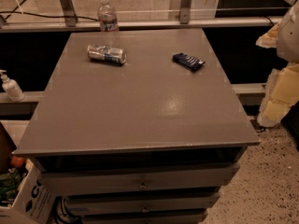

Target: Place redbull can upright

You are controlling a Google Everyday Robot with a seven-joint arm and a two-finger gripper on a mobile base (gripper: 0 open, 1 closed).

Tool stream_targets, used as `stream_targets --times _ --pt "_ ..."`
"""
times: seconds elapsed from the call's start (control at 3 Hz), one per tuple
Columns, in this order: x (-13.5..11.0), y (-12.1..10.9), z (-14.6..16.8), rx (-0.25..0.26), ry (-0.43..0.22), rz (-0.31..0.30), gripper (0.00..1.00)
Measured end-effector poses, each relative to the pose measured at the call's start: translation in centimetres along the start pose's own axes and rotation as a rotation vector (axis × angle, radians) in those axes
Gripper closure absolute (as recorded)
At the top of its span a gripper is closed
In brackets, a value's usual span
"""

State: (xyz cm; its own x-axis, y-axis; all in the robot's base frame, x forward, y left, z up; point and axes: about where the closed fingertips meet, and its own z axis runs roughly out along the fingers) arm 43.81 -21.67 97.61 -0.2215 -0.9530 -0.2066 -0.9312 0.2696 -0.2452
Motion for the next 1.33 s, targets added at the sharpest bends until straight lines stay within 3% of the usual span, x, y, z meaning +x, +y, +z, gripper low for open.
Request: stream_targets --times 0.67,1.33 --pt "-0.5 -0.2 0.7 0.004 -0.022 -0.019 0.00" --pt "-6.6 -2.3 6.2 0.009 -0.110 -0.056 0.00"
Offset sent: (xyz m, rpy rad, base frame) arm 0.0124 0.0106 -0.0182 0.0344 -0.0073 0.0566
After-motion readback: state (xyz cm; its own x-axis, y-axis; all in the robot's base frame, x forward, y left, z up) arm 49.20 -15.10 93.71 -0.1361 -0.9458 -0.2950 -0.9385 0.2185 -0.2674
